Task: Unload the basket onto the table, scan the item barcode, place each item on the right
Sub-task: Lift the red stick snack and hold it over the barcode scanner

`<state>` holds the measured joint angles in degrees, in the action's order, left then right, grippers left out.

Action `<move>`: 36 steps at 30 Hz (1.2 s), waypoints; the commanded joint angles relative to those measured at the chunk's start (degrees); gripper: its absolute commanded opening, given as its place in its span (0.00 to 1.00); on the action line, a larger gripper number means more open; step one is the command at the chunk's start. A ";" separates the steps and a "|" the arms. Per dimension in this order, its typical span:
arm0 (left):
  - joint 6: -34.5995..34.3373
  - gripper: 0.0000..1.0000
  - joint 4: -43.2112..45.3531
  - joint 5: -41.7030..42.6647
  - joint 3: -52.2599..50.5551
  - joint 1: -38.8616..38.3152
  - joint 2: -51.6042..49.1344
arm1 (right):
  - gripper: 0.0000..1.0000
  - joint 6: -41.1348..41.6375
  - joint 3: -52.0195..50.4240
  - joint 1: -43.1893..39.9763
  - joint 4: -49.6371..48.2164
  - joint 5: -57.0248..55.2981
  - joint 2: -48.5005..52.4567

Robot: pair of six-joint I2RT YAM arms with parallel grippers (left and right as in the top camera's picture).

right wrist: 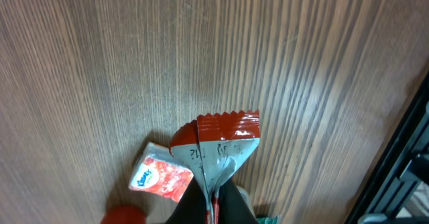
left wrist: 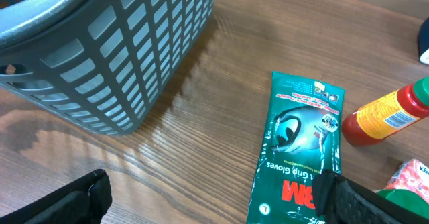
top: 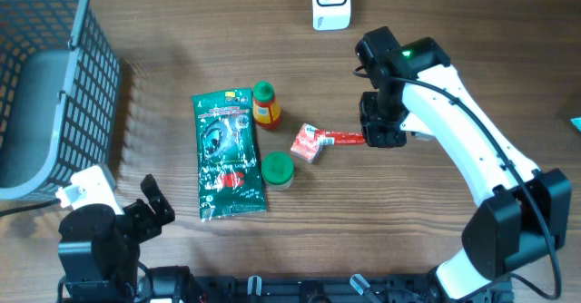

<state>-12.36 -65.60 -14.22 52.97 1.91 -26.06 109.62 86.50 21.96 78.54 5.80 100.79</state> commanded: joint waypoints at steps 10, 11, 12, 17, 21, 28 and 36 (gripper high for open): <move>0.11 1.00 0.15 0.28 0.17 -0.31 -0.02 | 0.04 -18.58 0.92 -0.07 -14.36 -8.68 -1.55; 0.09 1.00 0.15 0.28 0.17 -0.31 -0.02 | 0.04 -19.78 0.92 -0.07 -17.33 -11.43 -1.55; 0.09 1.00 0.15 0.28 0.17 -0.31 -0.02 | 0.04 -20.50 0.92 -0.07 -19.32 -13.46 -1.55; 0.11 1.00 0.15 0.28 0.17 -0.31 -0.02 | 0.04 -25.64 0.92 -0.07 -28.44 -23.12 -1.49; 0.11 1.00 0.15 0.28 0.17 -0.31 -0.02 | 0.04 -25.73 0.92 -0.07 -31.21 -22.49 -1.49; 0.11 1.00 0.15 0.28 0.17 -0.31 -0.02 | 0.04 -44.09 0.76 -0.87 -47.98 -14.67 -1.49; 0.11 1.00 0.15 0.28 0.17 -0.31 -0.02 | 0.04 -55.47 -2.97 -3.34 -69.37 -5.46 -1.49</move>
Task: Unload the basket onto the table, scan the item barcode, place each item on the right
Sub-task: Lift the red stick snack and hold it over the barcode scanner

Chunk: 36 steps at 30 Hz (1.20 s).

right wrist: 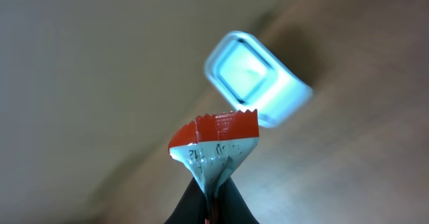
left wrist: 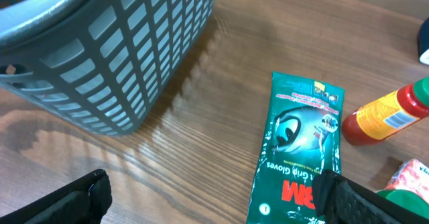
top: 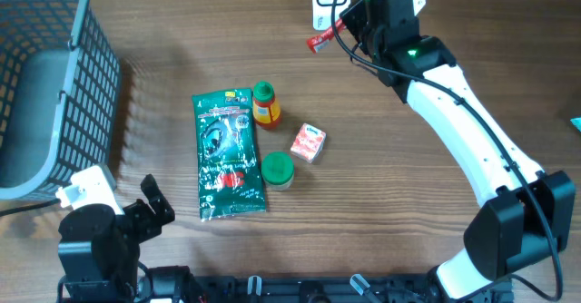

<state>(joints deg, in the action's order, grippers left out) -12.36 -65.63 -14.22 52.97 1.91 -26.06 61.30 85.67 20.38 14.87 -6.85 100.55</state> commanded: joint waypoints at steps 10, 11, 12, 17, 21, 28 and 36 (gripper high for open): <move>0.11 1.00 0.17 0.28 0.17 -0.31 -0.02 | 0.04 -14.03 -22.43 -14.95 -62.29 49.27 0.48; 0.11 1.00 0.17 0.28 0.17 -0.31 -0.02 | 0.04 -12.55 -23.54 -15.91 -66.93 51.67 1.38; 0.11 1.00 0.17 0.28 0.17 -0.31 -0.02 | 0.04 -10.88 -24.24 -16.63 -70.31 53.46 2.38; 0.09 1.00 0.17 0.28 0.17 -0.31 -0.02 | 0.04 -5.16 -24.57 -17.40 -83.36 56.06 11.19; 0.11 1.00 0.17 0.28 0.17 -0.31 -0.02 | 0.04 4.46 -23.96 -17.46 -103.10 51.54 21.73; 0.09 1.00 0.17 0.28 0.17 -0.31 -0.02 | 0.04 11.13 -9.53 -17.14 -104.32 44.94 35.56; 0.11 1.00 0.17 0.28 0.17 -0.31 -0.02 | 0.04 3.06 8.90 -16.26 -83.32 37.66 40.83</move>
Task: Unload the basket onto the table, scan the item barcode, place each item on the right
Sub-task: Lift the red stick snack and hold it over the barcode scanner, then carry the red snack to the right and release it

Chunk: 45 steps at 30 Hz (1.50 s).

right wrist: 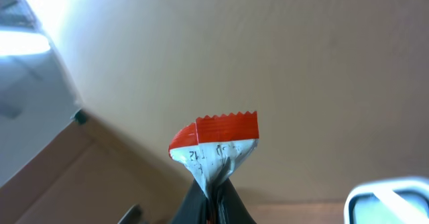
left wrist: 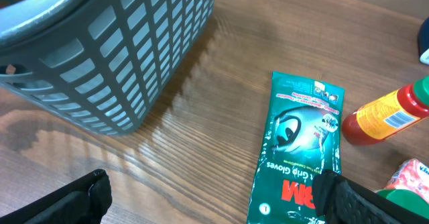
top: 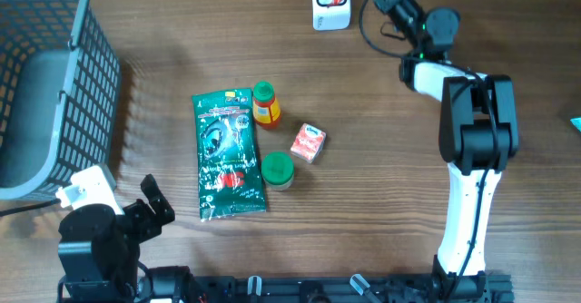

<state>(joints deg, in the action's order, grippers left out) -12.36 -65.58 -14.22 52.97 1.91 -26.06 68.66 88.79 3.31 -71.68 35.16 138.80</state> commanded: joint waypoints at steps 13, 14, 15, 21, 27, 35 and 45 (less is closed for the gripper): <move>0.11 1.00 0.13 0.28 0.17 -0.31 -0.02 | 0.04 -5.49 26.10 2.34 6.38 -9.88 18.12; 0.11 1.00 0.13 0.28 0.17 -0.31 -0.02 | 0.04 -5.53 26.47 2.36 6.45 -9.88 18.53; 0.11 1.00 0.13 0.28 0.17 -0.31 -0.02 | 0.04 -5.84 26.47 2.47 6.75 -9.90 18.93; 0.11 1.00 0.13 0.28 0.17 -0.31 -0.02 | 0.04 -8.35 26.47 2.73 7.39 -8.20 19.26; 0.11 1.00 0.13 0.28 0.17 -0.31 -0.02 | 0.04 -10.84 26.47 2.54 7.21 -3.04 19.26; 0.11 1.00 0.13 0.28 0.17 -0.31 -0.02 | 0.04 -13.64 26.51 1.73 7.56 4.42 18.80; 0.11 1.00 0.13 0.28 0.17 -0.31 -0.02 | 0.05 -16.46 26.49 -4.57 26.45 22.16 4.44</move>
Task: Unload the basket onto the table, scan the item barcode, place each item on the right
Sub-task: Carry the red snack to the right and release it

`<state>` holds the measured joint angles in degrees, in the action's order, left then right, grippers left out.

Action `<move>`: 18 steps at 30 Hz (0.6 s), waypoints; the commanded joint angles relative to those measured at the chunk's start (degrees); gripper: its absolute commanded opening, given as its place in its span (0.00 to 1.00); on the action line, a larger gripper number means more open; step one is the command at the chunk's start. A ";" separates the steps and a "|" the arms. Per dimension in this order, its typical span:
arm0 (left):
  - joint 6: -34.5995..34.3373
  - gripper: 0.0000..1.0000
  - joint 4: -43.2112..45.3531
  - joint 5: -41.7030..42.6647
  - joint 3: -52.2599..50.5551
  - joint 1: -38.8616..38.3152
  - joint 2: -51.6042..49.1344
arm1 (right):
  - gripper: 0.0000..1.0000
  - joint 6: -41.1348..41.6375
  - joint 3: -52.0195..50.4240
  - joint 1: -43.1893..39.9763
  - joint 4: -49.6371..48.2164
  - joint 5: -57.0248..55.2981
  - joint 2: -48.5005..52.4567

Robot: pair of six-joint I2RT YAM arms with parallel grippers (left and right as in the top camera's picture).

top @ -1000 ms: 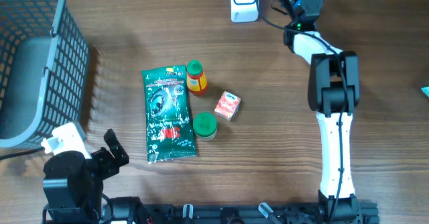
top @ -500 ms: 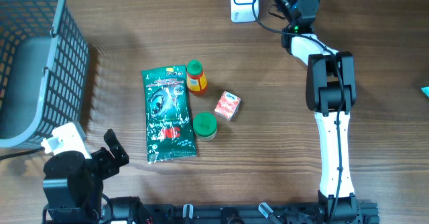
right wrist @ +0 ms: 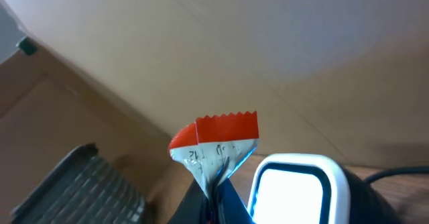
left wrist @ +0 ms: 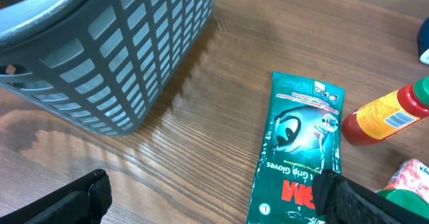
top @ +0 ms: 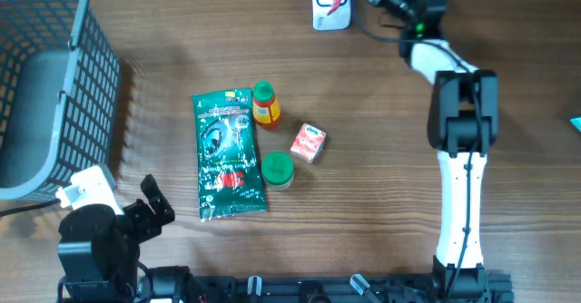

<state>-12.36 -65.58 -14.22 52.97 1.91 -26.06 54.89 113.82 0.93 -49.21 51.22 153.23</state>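
Observation:
My right gripper (right wrist: pixel 214 197) is shut on a small red and silver sachet (right wrist: pixel 216 147), held in the air right beside the white barcode scanner (right wrist: pixel 301 190), whose window glows. From overhead the sachet hangs in front of the scanner (top: pixel 325 4) at the table's far edge, with the right gripper just to its right. My left gripper (left wrist: pixel 214 197) stands open low at the near left, its black fingertips (left wrist: pixel 74 197) framing bare wood and the lower end of a green glove packet (left wrist: pixel 298 153).
A grey slatted basket (top: pixel 45 76) fills the far left. In the middle lie the green glove packet (top: pixel 227 153), a small orange bottle with a green cap (top: pixel 265 103), a green lid (top: pixel 277 169) and a small red and white packet (top: pixel 309 143).
My right gripper has turned with the sachet, so the scanner's lit window now stands right beside the sachet instead of at the frame's corner. The left arm has not moved.
My right gripper was shut on the sachet low over the table beside the red and white packet. Then it held the sachet up near the scanner at the far edge. It stayed there, turning, and now holds the sachet next to the scanner's glowing window.

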 commanded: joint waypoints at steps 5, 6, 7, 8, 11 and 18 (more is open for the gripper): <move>0.09 1.00 0.13 0.28 0.17 -0.31 -0.02 | 0.05 -15.34 1.46 -6.16 30.91 4.94 -19.85; 0.11 1.00 0.13 0.28 0.17 -0.31 -0.02 | 0.05 -19.30 1.46 -7.58 39.12 2.32 -22.01; 0.11 1.00 0.13 0.28 0.17 -0.31 -0.02 | 0.05 -21.90 1.46 -8.68 45.13 -0.52 -23.30; 0.11 1.00 0.13 0.28 0.17 -0.31 -0.02 | 0.05 -24.24 1.46 -9.97 51.60 -4.68 -24.52; 0.11 1.00 0.13 0.28 0.17 -0.31 -0.02 | 0.04 -29.66 1.46 -14.99 67.36 -18.08 -26.43; 0.09 1.00 0.13 0.28 0.17 -0.31 -0.02 | 0.04 -36.00 0.92 -27.52 81.35 -35.10 -25.92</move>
<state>-12.36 -65.58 -14.22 52.97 1.91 -26.06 24.14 115.00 -23.03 30.28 27.75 127.39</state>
